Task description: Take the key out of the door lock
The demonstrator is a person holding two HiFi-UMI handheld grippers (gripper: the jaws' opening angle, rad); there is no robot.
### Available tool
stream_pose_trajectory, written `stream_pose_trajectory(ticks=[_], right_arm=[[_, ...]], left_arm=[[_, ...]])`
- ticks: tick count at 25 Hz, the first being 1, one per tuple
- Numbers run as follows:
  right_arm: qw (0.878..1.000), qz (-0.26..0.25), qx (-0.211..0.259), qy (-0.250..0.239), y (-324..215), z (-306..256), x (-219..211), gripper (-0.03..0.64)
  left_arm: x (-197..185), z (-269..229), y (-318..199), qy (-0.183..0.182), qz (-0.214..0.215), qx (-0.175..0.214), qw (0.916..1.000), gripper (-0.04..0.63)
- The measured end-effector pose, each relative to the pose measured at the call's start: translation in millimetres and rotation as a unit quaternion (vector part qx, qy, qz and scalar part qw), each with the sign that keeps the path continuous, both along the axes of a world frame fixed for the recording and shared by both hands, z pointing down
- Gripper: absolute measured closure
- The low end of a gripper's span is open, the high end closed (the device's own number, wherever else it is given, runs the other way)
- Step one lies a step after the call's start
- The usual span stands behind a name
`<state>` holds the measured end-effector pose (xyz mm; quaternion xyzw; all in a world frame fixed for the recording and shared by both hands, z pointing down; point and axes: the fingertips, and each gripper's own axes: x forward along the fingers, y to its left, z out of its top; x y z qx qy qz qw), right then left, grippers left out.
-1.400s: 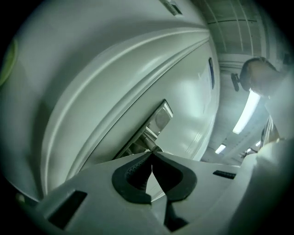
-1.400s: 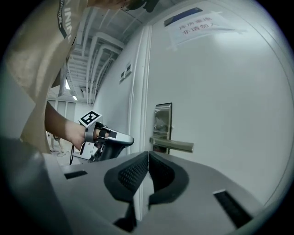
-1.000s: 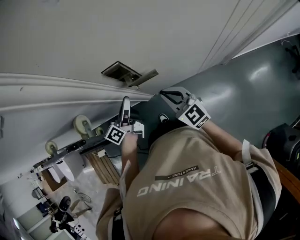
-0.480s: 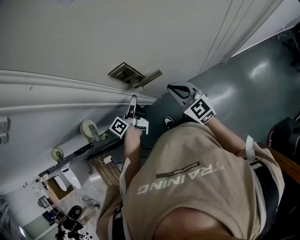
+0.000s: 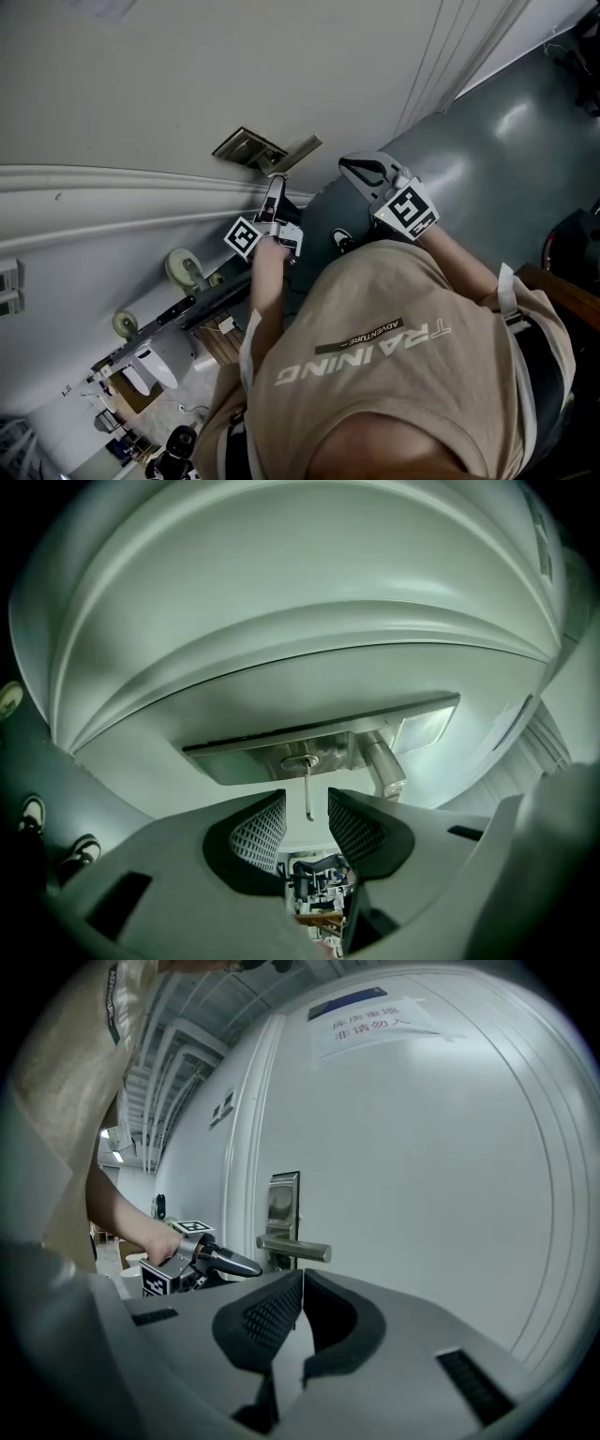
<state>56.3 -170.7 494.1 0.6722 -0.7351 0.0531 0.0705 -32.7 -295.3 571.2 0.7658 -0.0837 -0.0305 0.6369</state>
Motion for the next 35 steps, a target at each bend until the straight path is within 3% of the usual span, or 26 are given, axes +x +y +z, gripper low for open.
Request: stream_pose_trajectory(ticks=[3,7,13,19,28,32,35], right_arm=[[1.0,0.012,-0.007,-0.005,7,4,-2,0.602],[1.0,0.021,-0.021,0.0,16,10,-3,0.602],[0.999,0.027,-0.025,0.001,14,10,-4,0.602],[1.0,0.018,-0.017,0.002,4,5,-18,0.602],[1.0,0.017,-0.017,0.009,1,2,-19,0.601],[1.0,0.016,-0.016,0.014,-2,1,-16,0.601],[1.0,0.017,-0.013,0.014,-4,-1,-14,0.601]], left_arm=[[8,4,-1,0.013,0.009,-0.006,0.9999,0.484],[18,3,-8,0.033,0.001,-0.025,0.9991,0.564],[27,1,-10,0.048,-0.011,-0.073,0.9961,0.568],[25,2,-11,0.057,-0.01,-0.096,0.9937,0.569],[24,2,-11,0.044,-0.03,-0.082,0.9952,0.571],[22,2,-11,0.012,-0.027,-0.047,0.9985,0.571],[20,8,-11,-0.008,-0.027,-0.047,0.9985,0.571]])
